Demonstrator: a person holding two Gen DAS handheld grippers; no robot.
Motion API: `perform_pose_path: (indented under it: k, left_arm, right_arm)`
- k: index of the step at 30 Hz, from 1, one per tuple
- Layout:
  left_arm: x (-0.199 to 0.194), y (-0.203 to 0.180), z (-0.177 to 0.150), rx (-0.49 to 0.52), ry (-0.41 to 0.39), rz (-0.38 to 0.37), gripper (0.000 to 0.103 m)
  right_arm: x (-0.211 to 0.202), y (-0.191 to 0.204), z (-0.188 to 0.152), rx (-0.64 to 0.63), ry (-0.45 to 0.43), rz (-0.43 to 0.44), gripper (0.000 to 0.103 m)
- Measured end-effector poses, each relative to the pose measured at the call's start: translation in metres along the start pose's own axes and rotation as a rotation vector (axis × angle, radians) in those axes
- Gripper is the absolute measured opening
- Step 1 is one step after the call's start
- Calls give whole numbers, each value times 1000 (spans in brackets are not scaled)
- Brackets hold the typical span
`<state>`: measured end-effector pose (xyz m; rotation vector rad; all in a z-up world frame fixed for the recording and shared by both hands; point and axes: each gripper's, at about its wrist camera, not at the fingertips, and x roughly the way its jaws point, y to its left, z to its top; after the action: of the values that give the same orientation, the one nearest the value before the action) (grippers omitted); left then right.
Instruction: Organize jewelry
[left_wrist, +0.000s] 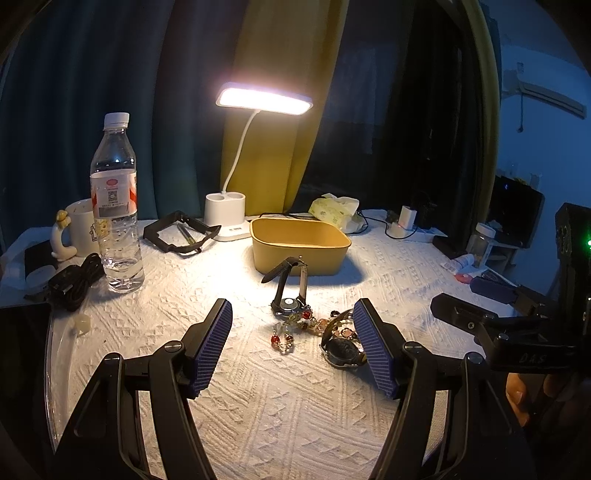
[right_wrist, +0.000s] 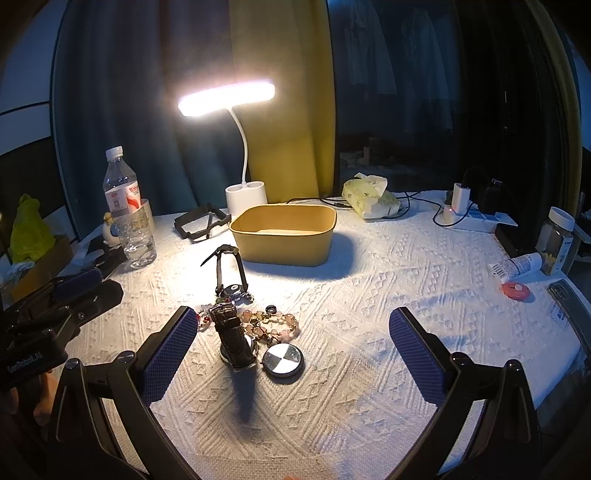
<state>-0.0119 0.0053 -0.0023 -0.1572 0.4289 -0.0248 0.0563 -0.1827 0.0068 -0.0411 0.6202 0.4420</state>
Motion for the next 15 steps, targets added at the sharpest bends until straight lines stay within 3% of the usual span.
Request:
perform_pose_path:
  k: [15]
  left_arm:
    - [26, 32, -2, -65, 55, 35, 71]
  right_arm:
    - [52, 11, -6, -7, 121, 134, 102]
